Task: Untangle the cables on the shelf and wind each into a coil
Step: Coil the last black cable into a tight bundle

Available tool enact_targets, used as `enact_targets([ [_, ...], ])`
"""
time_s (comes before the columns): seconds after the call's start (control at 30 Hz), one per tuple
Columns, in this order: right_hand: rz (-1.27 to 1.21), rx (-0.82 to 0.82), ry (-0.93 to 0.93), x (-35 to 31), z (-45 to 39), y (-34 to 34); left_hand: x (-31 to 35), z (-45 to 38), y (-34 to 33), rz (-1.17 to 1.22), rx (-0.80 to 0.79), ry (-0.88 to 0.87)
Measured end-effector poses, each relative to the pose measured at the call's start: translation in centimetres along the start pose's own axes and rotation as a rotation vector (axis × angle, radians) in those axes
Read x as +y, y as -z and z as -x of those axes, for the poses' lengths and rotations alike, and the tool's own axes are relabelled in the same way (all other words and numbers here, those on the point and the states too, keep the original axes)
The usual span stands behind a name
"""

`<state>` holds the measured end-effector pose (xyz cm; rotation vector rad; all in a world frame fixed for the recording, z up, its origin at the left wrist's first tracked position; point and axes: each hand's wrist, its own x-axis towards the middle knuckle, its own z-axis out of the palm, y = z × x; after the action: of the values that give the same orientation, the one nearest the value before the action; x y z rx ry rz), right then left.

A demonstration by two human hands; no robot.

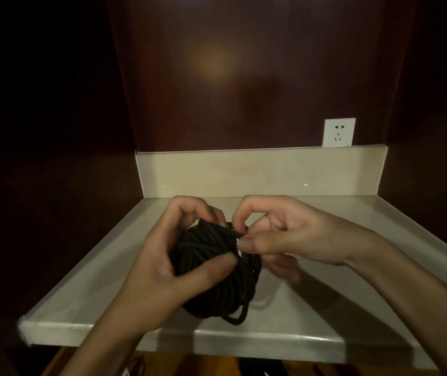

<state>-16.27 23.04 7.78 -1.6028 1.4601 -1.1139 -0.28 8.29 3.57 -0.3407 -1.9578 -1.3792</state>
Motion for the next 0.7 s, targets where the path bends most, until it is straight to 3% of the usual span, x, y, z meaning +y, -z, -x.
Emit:
enact_targets([
  [0.17,0.16,0.173,-0.008,-0.7,-0.5,-1.7,-0.3,0.1,0.6,0.0,0.055,0.017],
  [0.33,0.361,0.162,-0.144,-1.4,-0.6,-1.6,-0.1,0.3,0.3,-0.105,0.03,0.037],
  [0.47,0.469,0.273,-0.112,-1.4,-0.6,-2.2,0.0,0.2,-0.1,-0.164,0.053,0.002],
  [0.7,0.259,0.352,-0.017,0.2,-0.2,-2.3,0.4,0.1,-0.1,-0.129,0.025,0.016],
])
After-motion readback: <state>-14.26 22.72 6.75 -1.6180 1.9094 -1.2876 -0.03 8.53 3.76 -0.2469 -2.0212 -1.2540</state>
